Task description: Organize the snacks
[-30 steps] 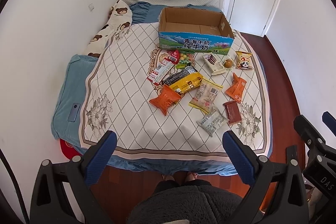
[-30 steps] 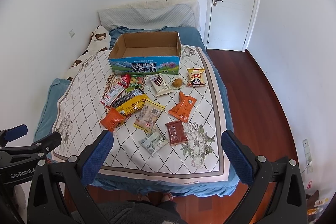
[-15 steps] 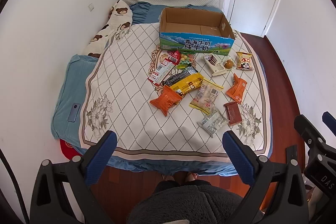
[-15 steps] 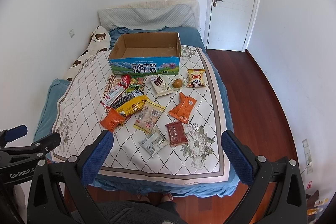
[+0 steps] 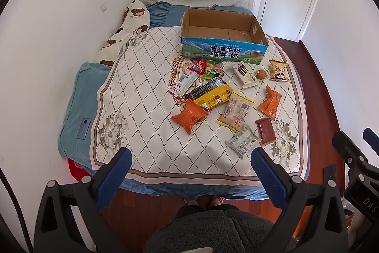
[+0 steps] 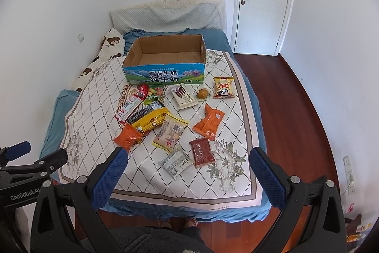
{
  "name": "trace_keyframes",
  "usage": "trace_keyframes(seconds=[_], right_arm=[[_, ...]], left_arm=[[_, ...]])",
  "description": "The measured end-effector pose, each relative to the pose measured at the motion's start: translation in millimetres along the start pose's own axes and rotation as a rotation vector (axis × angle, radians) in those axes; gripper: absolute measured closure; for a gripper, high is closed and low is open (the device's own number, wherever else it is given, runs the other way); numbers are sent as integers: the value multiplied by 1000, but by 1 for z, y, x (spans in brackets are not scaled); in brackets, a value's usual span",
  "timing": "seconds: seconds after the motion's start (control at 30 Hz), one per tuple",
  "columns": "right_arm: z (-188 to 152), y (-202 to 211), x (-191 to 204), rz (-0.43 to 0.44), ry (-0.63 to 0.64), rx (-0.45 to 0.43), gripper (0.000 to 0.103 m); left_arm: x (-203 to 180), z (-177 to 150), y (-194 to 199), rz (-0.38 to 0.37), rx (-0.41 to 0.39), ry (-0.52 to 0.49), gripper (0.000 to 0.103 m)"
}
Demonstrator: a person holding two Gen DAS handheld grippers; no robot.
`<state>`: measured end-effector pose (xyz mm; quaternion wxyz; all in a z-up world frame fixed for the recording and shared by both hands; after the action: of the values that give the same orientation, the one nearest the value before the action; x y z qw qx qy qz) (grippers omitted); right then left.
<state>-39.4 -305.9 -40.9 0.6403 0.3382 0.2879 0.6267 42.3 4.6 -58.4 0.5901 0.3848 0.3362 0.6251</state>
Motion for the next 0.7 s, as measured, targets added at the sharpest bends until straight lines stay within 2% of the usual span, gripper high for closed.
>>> trace_keyframes(seconds=[0.13, 0.2, 0.3, 0.4, 0.6, 0.7], right_arm=[[5, -28, -11, 5, -47, 24, 0], [6, -54, -18, 2, -74, 61, 0], [3, -102, -28, 30, -133, 133, 0], [-5, -158, -32, 69, -182, 220, 0], [-26, -262, -23, 162, -247, 390, 0], [-34, -299, -16, 182, -280, 436, 0]], left_arm=[[4, 24, -28, 75, -43, -45, 0], [3, 37, -49, 112, -55, -106, 0], [3, 56, -86, 222, -79, -218, 0], [3, 64, -130, 279, -47, -324, 0], [-15, 70, -203, 313, 15, -544, 0], [-33, 77, -236, 313, 36, -671, 0]])
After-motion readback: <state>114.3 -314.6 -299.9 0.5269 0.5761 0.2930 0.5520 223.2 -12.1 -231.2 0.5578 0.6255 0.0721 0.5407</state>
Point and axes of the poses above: each gripper's, at about its wrist camera, not at the fingertips, and y roughly against the way its jaws point, x to its left, z to its top, the point moved 7 cm from there along -y, roughly the way its jaws point, and after that the axes turned 2 degrees about z, right-handed, at the moved point
